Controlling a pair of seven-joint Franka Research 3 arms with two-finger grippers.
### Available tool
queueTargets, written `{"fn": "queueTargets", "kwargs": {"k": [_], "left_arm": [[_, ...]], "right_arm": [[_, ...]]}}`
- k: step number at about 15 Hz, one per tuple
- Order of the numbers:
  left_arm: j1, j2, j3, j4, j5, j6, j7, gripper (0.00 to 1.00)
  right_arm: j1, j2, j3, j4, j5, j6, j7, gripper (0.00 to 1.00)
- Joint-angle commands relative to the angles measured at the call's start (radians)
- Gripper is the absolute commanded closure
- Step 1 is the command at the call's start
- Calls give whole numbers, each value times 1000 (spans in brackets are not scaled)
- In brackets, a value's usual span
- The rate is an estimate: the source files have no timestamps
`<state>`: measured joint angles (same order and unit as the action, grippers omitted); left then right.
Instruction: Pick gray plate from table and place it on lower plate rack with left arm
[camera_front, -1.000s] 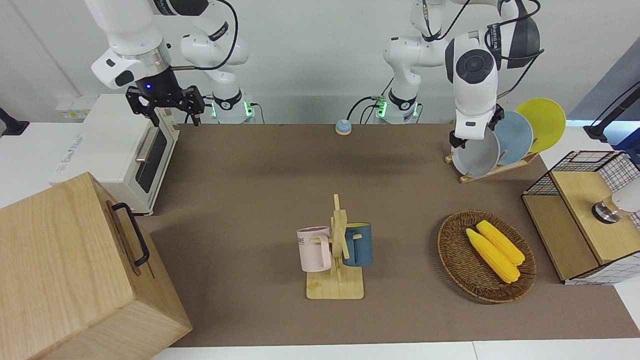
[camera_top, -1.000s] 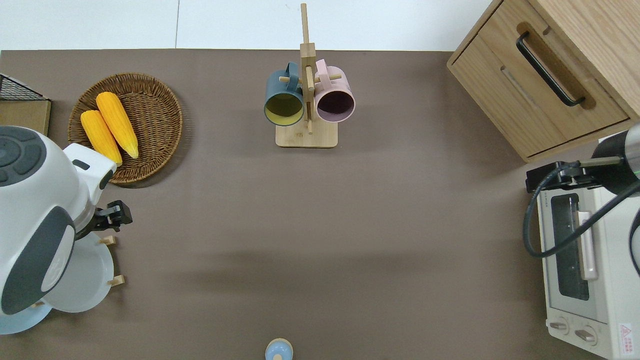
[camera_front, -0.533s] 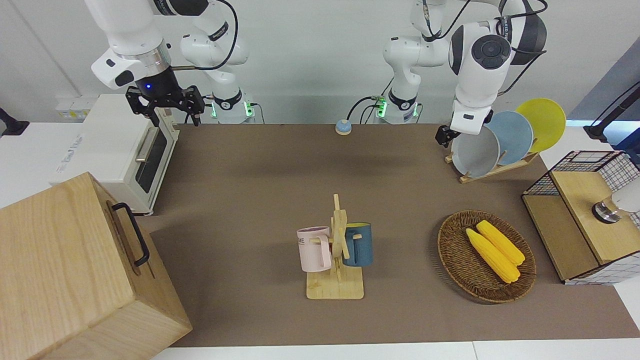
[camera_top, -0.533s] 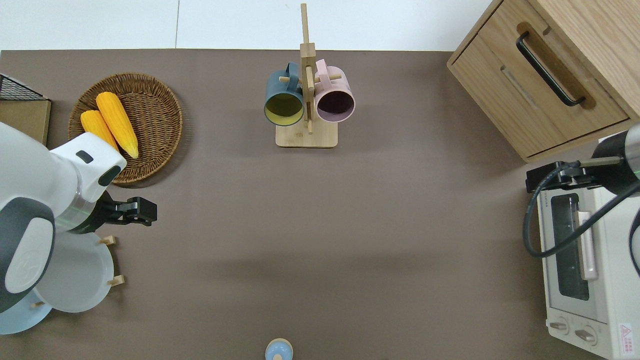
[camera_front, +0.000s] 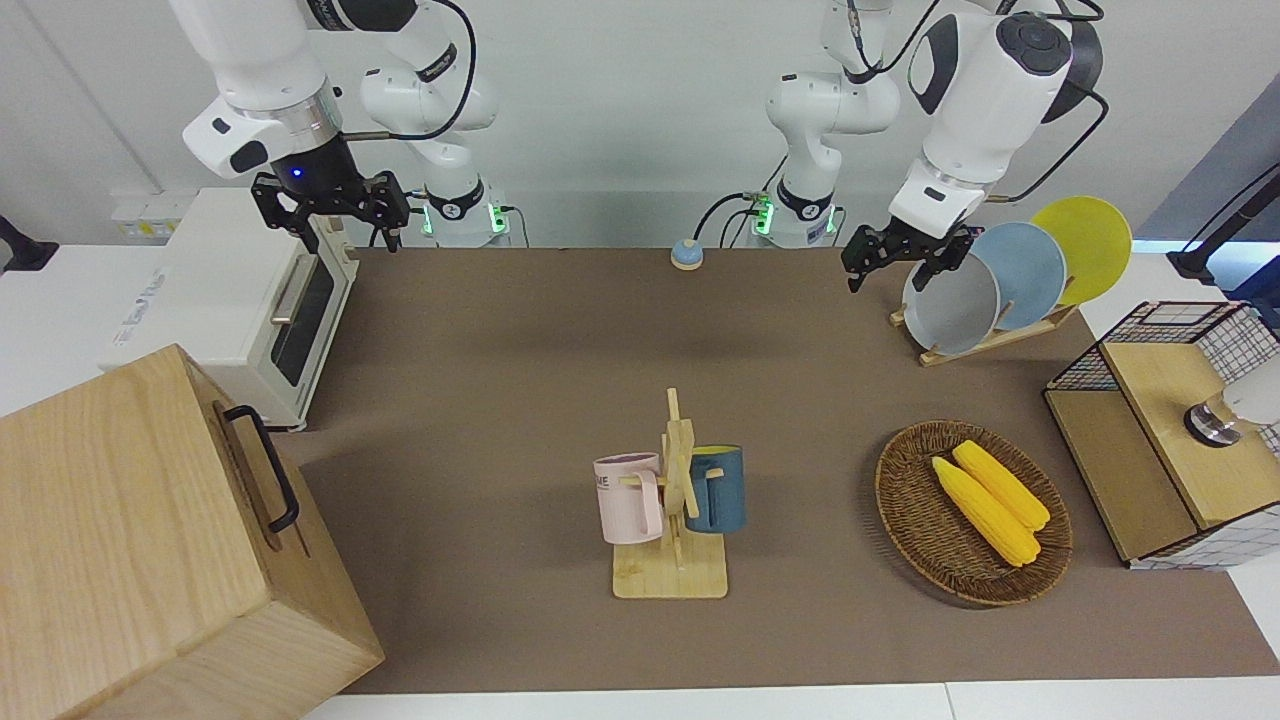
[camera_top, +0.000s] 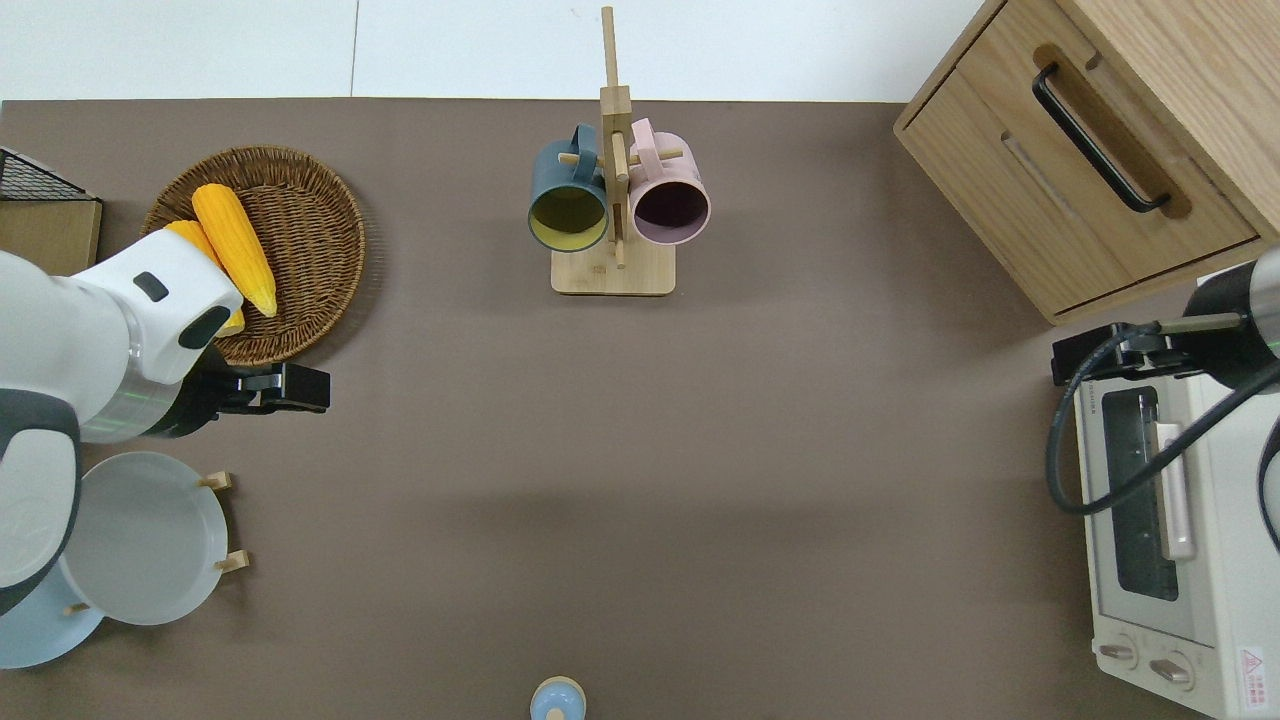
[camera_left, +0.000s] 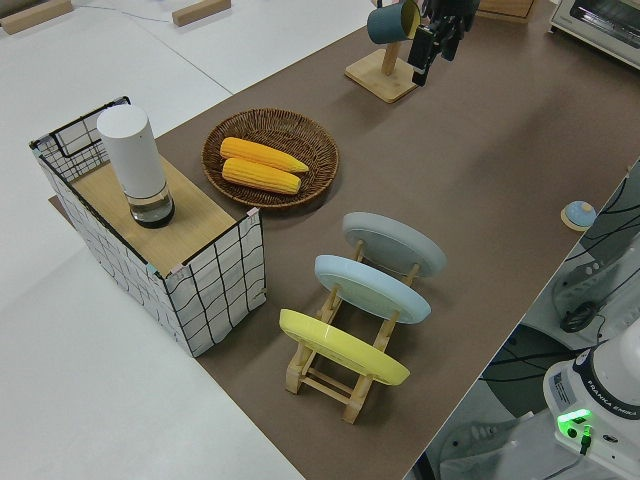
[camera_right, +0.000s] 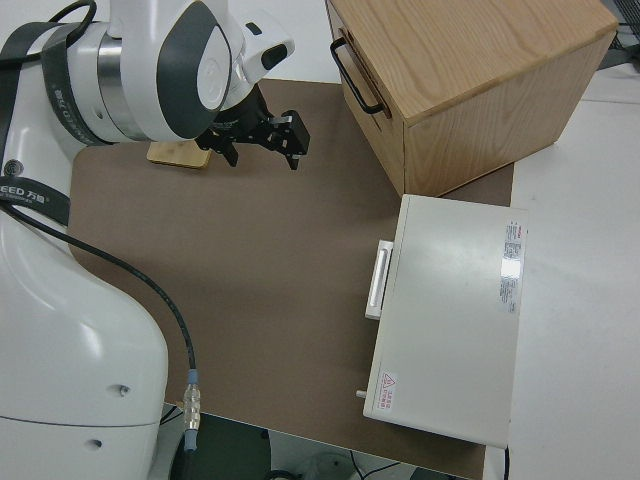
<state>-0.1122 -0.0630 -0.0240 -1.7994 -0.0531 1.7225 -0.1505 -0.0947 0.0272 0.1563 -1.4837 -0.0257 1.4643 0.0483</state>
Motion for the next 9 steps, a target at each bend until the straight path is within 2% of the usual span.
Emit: {"fn": "queueTargets", "kwargs": {"k": [1, 5, 9], "left_arm": [[14, -7, 28, 15, -10, -29, -23, 2], [14, -17, 32, 8, 50, -43, -21, 2], [16, -15, 32, 6, 49, -41, -21, 2]], "right_arm": [[7, 0, -6, 6, 3, -2, 4, 17], [7, 0, -6, 6, 3, -1, 4, 17], [7, 0, -6, 6, 3, -1, 4, 17]]}}
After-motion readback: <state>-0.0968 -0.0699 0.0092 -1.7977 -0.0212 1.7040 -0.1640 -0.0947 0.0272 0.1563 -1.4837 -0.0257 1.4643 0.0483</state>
